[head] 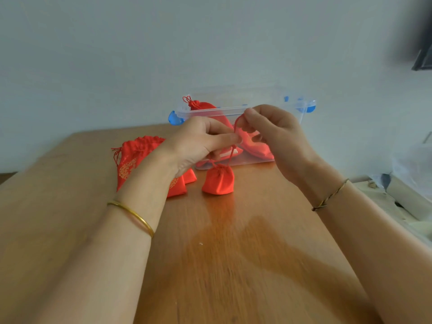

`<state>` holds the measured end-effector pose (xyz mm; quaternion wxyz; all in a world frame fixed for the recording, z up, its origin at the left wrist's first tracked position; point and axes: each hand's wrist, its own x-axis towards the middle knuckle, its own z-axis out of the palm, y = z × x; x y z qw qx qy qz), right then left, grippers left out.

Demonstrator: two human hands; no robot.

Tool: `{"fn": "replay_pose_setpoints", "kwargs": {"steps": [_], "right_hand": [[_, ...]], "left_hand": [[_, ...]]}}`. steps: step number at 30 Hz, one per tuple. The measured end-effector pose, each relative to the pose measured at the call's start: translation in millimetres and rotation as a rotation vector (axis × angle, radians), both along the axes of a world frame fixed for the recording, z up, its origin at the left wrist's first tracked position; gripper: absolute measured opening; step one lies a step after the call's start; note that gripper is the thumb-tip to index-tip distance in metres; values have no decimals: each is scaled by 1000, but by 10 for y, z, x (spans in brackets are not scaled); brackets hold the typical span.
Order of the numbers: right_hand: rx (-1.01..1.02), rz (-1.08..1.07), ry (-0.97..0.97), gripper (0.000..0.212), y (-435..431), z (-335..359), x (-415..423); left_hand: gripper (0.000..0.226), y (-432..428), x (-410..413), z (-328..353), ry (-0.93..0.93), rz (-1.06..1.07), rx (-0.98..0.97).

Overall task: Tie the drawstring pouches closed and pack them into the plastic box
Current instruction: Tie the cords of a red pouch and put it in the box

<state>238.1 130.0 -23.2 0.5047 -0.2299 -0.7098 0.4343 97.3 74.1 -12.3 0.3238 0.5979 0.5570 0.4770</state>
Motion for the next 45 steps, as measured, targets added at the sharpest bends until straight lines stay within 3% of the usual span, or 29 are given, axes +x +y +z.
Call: {"fn": "replay_pose_setpoints", "kwargs": {"steps": [3, 5, 9, 15, 22, 27, 35, 39, 42, 45], "right_hand": [[-224, 57, 117, 30, 54, 2, 9], [-326, 49, 75, 22, 90, -30, 14], [-239, 61, -180, 20, 82, -127, -24], [-278, 166, -200, 29, 66, -152, -60], [-357, 120, -177, 34, 50, -122, -53], [-331, 225, -197, 26, 38, -173, -77], [-444, 203, -5, 22, 63, -89, 1], [-319, 280, -289, 24, 59, -91, 58], [-193, 188, -481, 26, 48, -113, 59], [-213, 60, -241, 20, 70, -149, 6]], "left_hand": [[12, 20, -12, -3, -60, 18, 8], [12, 27, -32, 2, -83, 13, 4], [14, 34, -34, 4, -110, -12, -18], [14, 16, -14, 23, -162, -51, -17], [18, 3, -13, 39, -158, -43, -26], [23, 0, 19, 35, -152, -62, -33], [15, 27, -31, 18, -235, 69, -12], [8, 50, -56, 4, -286, 108, 16], [17, 38, -51, 3, -236, 86, 4], [20, 12, -36, 18, -144, 2, -2]]}}
